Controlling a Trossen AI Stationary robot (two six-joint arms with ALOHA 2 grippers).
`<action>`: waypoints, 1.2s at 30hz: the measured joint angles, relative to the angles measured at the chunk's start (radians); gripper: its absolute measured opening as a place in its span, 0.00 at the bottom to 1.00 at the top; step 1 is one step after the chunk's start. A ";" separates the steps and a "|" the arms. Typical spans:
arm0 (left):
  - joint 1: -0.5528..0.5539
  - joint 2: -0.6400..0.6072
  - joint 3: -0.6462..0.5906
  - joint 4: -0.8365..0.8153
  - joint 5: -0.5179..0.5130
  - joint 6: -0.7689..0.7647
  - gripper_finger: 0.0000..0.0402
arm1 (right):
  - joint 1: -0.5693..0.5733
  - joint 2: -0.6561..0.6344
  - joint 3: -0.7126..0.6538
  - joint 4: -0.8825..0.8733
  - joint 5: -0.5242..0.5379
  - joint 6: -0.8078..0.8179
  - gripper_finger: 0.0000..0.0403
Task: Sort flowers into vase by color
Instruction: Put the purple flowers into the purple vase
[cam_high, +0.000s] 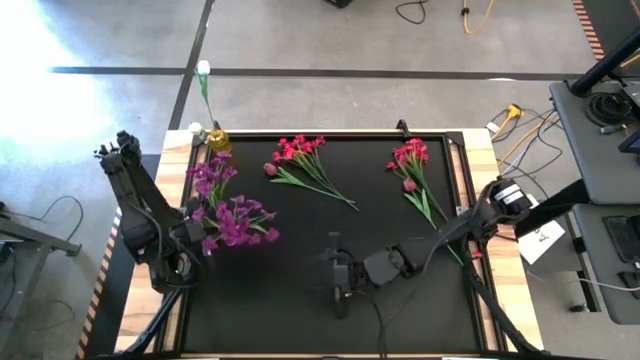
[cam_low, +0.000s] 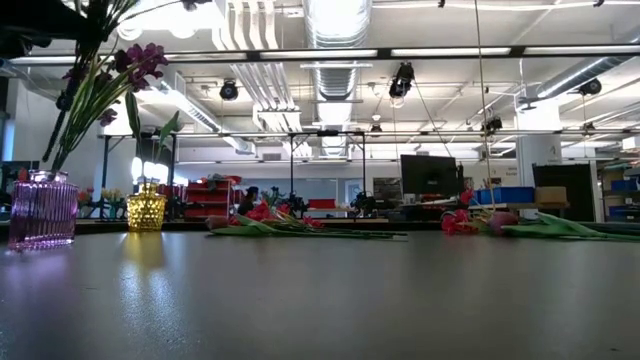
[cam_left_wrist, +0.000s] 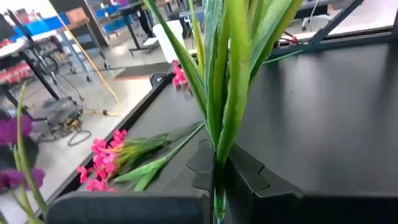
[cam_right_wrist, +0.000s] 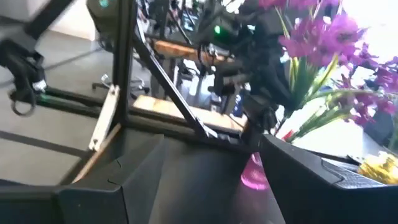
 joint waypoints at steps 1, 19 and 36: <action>0.000 -0.005 0.000 -0.008 0.001 -0.014 0.00 | 0.006 -0.002 -0.007 0.001 0.009 0.000 0.63; 0.002 -0.071 -0.176 -0.176 -0.116 -0.612 0.00 | 0.016 -0.012 -0.043 0.010 0.033 0.021 0.62; 0.005 0.015 -0.297 0.203 -0.178 -0.525 0.12 | 0.015 -0.015 -0.041 -0.008 0.033 0.052 0.63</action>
